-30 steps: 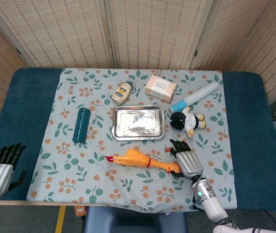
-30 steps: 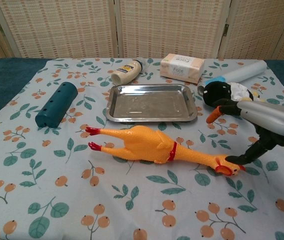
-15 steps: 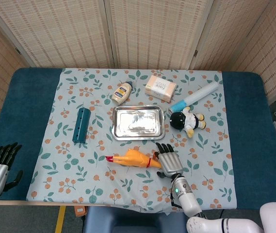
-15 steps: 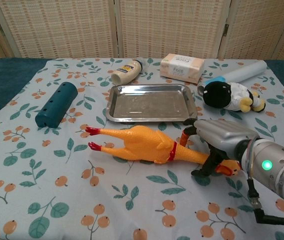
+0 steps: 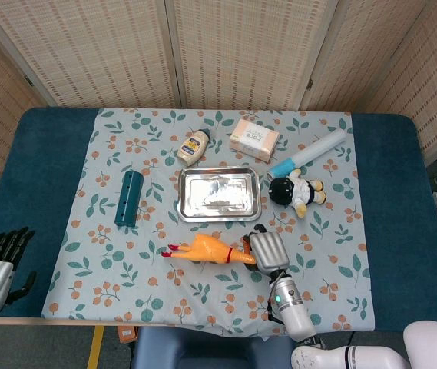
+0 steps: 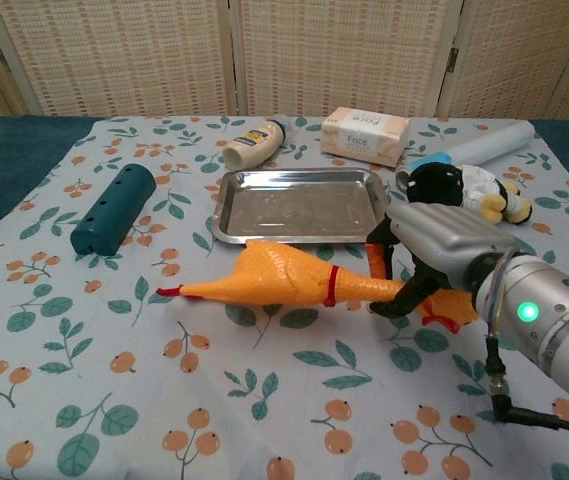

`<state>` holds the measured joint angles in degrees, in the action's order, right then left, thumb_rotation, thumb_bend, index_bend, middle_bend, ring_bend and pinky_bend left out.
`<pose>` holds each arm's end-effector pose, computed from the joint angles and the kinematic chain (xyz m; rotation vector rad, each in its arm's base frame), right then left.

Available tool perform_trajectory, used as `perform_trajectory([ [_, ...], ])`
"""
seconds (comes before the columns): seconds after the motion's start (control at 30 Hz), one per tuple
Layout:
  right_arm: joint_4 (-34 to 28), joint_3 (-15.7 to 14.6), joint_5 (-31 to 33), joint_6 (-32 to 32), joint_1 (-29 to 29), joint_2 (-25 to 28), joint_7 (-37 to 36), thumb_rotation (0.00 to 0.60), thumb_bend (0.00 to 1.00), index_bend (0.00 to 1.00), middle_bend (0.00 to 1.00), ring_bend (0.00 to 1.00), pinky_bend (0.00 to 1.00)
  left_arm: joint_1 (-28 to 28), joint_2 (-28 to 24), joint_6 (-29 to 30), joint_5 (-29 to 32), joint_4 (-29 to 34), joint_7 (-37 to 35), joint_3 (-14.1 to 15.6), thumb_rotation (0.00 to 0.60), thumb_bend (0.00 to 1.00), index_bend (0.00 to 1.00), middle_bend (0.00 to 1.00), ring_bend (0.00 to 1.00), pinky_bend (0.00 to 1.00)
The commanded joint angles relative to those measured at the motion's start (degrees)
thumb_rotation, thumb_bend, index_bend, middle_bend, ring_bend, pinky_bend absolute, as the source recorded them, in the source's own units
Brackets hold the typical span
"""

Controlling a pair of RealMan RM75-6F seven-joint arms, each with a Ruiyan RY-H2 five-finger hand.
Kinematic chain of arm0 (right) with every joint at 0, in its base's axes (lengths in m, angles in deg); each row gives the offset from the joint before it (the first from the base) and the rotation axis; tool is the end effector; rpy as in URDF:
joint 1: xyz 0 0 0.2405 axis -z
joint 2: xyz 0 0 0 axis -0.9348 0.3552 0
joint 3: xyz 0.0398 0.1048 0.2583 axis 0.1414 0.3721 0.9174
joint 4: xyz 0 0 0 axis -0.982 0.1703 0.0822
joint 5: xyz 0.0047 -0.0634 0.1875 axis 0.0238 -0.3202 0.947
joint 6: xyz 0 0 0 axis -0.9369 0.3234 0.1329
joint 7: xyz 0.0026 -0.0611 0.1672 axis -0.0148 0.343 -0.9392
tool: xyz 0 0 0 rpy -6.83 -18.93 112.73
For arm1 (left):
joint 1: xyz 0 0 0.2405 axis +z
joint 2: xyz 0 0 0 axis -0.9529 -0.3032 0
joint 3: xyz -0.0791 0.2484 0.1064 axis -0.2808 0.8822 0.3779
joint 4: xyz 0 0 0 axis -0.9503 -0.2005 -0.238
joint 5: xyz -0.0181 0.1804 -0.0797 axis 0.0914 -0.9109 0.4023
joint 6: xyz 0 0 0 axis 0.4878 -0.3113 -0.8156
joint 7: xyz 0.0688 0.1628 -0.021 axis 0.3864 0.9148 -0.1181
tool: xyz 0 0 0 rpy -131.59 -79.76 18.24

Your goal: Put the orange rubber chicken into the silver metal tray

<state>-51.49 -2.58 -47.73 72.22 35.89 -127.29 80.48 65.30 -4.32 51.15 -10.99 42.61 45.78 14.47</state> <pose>-0.1458 -0.3134 -0.0731 1.7005 -1.0845 0.8984 -0.3270 0.2202 0.1734 -1.4942 -0.8918 -0.8968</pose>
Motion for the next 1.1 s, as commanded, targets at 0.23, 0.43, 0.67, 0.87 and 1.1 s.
perform_trajectory([
  [0.23, -2.51, 2.76, -7.06, 0.31, -0.36, 3.44, -8.06, 0.600, 0.38, 0.97, 0.62, 0.81, 1.00, -0.91, 2.39, 1.18, -4.87, -0.57, -0.54, 1.08, 0.600, 0.45, 0.00, 0.00, 0.00, 0.07],
  [0.43, -4.43, 3.92, -8.07, -2.49, -1.33, 5.91, -11.81, 0.600, 0.38, 0.97, 0.63, 0.82, 1.00, -5.09, 3.59, -2.40, -9.02, -0.42, -6.26, 1.67, 0.600, 0.44, 0.00, 0.00, 0.00, 0.11],
  [0.67, -5.04, 5.46, -6.86, -4.17, -3.23, 5.36, -11.98, 0.600, 0.38, 0.98, 0.63, 0.82, 1.00, -13.36, 2.61, -14.72, -5.81, 6.58, -13.69, 0.08, 0.600, 0.36, 0.00, 0.00, 0.00, 0.10],
  [0.87, -3.78, 6.79, -5.32, -4.43, -5.23, 2.71, -10.70, 0.600, 0.38, 0.98, 0.63, 0.82, 1.00, -17.28, 4.12, -21.39, 1.17, 10.51, -6.07, -2.74, 0.600, 0.34, 0.00, 0.00, 0.00, 0.07],
  [1.1, -1.61, 7.38, -3.46, -4.73, -7.17, -0.30, -9.30, 0.600, 0.38, 0.98, 0.64, 0.82, 1.00, -19.67, 7.90, -23.51, 7.67, 10.49, -0.47, -5.42, 0.600, 0.34, 0.00, 0.00, 0.00, 0.06],
])
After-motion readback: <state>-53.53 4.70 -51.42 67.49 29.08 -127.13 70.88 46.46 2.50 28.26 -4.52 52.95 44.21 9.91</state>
